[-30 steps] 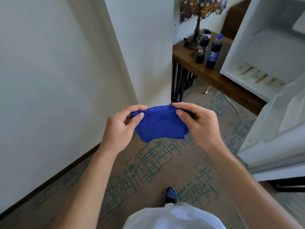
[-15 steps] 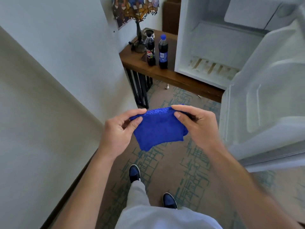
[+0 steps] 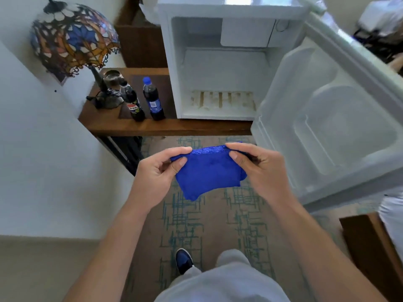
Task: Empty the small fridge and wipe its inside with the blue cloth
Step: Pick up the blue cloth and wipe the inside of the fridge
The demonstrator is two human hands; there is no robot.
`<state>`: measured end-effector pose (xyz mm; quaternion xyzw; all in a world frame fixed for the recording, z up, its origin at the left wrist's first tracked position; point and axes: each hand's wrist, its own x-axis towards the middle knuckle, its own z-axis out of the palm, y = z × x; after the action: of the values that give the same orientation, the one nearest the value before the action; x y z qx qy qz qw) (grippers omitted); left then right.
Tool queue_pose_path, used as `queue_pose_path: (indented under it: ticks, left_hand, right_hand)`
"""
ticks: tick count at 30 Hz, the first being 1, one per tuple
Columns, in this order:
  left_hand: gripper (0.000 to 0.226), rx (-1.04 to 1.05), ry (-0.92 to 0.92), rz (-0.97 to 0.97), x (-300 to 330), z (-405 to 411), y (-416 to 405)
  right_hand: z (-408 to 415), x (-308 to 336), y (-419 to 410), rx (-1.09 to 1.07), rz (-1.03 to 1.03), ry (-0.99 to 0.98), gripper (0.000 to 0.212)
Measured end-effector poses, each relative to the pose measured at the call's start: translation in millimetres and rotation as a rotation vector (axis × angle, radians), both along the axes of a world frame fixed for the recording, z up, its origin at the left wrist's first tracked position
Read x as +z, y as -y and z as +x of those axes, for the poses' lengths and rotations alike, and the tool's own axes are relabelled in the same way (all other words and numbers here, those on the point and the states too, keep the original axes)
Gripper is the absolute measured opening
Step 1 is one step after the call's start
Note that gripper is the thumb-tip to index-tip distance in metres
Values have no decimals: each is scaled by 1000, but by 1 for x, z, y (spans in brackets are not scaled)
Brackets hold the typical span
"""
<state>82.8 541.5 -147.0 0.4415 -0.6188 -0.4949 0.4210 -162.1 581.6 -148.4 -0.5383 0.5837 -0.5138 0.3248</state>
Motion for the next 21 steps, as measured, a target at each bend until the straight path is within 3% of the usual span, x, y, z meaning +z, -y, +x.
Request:
queue_pose_path:
  ticks: [9, 21]
  left_hand:
    - [27, -167, 6, 6, -12, -16, 92]
    - [32, -172, 40, 75, -31, -71, 218]
  right_hand:
    - [-3, -5, 45, -172, 12, -18, 27]
    - [-47, -34, 168, -223, 95, 135, 29]
